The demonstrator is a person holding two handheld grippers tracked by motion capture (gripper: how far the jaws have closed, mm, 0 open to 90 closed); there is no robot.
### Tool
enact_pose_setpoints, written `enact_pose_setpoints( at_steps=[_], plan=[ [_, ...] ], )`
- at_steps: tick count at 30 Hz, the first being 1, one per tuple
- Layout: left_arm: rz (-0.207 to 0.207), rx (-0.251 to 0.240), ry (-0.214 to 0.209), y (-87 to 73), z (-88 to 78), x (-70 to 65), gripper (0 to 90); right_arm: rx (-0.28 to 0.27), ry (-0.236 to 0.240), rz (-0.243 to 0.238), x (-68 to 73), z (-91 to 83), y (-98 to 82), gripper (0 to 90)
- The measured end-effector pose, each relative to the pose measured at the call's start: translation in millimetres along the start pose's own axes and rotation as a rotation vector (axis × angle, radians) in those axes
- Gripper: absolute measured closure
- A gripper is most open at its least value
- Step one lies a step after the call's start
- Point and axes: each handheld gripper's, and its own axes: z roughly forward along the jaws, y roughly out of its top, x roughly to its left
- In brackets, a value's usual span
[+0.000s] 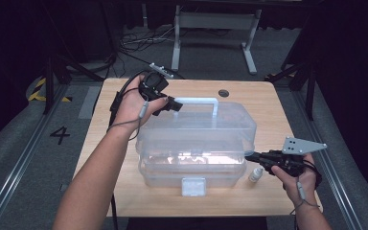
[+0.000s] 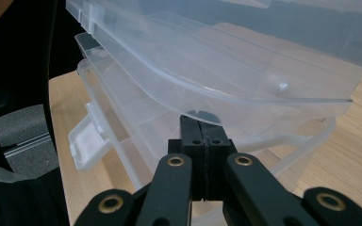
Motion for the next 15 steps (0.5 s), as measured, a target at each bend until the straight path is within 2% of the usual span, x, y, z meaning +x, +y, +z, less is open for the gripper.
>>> enact_pose_setpoints(
  at_steps=[11,13,15],
  plan=[
    [0.006,0.001,0.01,0.4,-0.2,-1.3,73.7,0.001,0.002,0.001,0.0,0.5,0.6,90.0],
    [0.018,0.001,0.021,0.3,-0.2,-2.5,73.4,0.003,0.002,0.0,0.1,0.6,0.7,90.0],
    [0.037,-0.005,0.042,-0.1,-0.3,-4.6,68.7,0.004,0.002,0.003,0.1,0.8,0.7,90.0]
  ],
)
